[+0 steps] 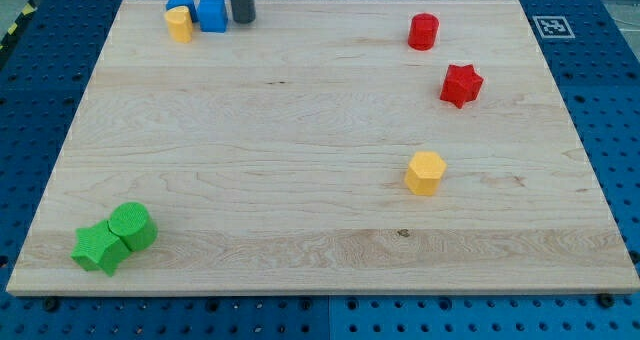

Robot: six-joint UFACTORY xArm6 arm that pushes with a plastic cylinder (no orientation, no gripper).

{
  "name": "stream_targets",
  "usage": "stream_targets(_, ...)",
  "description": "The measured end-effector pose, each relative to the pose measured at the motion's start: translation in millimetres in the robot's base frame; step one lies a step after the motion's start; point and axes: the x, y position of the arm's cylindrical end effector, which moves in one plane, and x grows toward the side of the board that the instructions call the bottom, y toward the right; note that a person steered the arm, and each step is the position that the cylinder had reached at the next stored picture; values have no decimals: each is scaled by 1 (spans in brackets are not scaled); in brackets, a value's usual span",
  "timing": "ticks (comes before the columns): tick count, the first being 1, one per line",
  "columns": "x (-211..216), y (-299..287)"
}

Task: Move the blue cube to the right of the blue triangle

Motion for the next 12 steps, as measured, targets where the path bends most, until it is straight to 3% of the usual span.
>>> stream_targets(8, 18, -8)
stream_targets(10, 84, 7)
stream_targets(12, 112, 7)
